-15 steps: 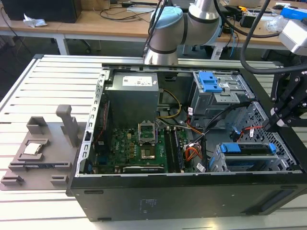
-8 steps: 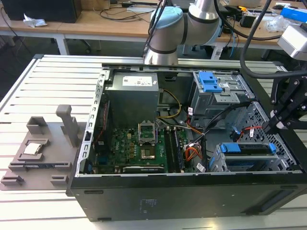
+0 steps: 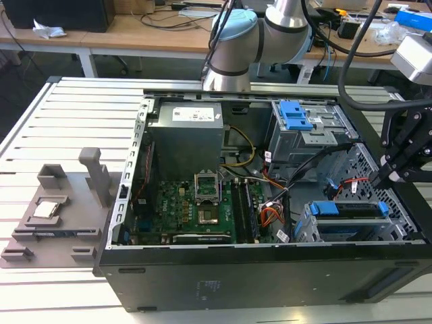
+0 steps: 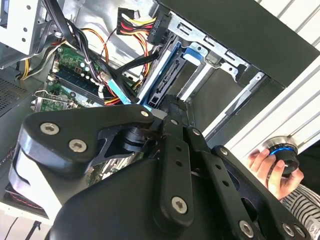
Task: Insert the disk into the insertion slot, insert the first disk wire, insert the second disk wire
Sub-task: 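Insert the first disk wire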
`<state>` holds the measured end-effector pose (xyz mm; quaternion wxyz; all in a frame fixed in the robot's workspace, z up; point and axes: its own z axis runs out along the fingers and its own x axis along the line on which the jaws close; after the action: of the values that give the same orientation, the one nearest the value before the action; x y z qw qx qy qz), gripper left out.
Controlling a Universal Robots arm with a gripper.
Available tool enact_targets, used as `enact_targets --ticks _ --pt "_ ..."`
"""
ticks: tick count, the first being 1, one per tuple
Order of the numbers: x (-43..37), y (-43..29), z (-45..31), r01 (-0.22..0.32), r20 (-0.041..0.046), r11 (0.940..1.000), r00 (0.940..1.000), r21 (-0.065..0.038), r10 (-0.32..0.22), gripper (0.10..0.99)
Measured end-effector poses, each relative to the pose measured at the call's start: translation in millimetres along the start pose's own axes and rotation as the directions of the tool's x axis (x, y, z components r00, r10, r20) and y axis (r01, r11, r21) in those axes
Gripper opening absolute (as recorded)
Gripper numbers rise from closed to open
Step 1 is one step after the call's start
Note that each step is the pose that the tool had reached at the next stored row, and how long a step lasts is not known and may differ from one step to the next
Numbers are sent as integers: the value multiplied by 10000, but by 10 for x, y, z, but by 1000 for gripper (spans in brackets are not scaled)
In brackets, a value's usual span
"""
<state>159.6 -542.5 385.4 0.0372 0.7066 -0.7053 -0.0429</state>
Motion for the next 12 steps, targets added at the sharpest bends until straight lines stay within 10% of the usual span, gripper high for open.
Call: enact_targets --ticks 7,12 --pt "-15 -2 0 0 0 10000 10000 0 0 106" --pt "-196 -12 1 10 0 10000 10000 0 -10 106"
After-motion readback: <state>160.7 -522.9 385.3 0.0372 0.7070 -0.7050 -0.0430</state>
